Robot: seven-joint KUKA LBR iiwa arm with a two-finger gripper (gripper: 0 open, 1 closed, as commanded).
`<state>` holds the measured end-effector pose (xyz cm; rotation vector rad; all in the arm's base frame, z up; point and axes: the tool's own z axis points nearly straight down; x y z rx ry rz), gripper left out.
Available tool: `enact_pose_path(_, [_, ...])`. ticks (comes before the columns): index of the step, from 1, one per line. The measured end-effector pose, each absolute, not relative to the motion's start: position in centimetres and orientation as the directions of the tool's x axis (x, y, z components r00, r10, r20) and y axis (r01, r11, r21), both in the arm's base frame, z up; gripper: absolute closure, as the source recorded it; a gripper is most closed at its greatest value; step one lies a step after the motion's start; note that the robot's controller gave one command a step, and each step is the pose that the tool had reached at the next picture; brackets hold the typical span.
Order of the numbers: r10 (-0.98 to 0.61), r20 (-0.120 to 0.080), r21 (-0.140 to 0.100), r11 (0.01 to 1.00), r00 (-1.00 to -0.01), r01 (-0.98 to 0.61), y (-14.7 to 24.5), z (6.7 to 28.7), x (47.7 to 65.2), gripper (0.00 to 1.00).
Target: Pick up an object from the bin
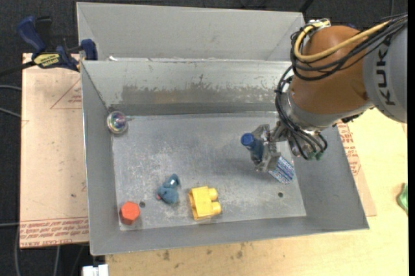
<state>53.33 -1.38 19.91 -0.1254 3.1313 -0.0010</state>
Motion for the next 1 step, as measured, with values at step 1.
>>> enact_pose_path(1, [-0.113, -0.012, -0.002, 0.994, -0.994, -0.113, -1.54, 37.15, 55.02, 1.00])
